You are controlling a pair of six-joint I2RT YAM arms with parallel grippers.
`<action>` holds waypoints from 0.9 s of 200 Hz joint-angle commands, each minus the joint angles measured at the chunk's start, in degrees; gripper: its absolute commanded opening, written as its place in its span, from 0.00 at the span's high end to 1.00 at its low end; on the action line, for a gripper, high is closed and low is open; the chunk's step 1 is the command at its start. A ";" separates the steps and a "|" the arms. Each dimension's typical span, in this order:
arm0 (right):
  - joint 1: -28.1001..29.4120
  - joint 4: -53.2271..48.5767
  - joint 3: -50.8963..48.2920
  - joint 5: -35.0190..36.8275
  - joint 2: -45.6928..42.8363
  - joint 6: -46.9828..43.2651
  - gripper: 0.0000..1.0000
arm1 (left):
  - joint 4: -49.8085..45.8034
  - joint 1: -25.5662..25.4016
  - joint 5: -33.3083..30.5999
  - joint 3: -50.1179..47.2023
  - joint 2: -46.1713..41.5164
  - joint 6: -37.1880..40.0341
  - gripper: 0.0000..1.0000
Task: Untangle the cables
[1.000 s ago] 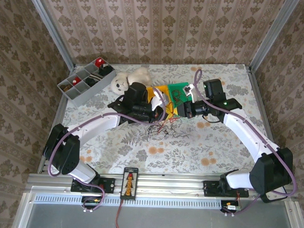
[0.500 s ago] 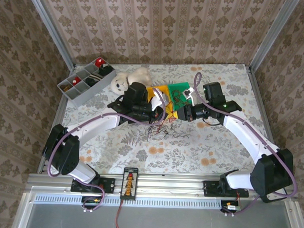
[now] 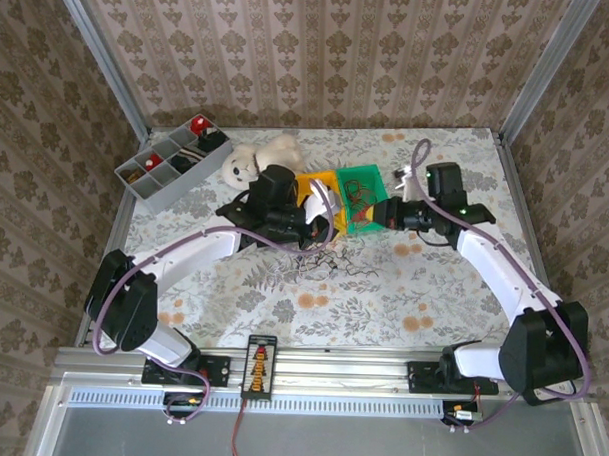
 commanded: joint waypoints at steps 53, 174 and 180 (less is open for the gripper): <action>-1.15 9.31 -2.32 8.65 2.45 10.08 1.00 | 0.99 -0.79 -2.75 1.52 -1.68 -0.73 1.00; -0.86 25.95 -6.61 -4.70 -6.44 10.43 1.00 | 27.48 4.42 2.89 6.75 9.39 -40.66 0.48; -0.86 25.53 -6.43 -4.46 -6.44 9.90 1.00 | 27.10 4.55 2.63 6.40 8.88 -40.47 0.47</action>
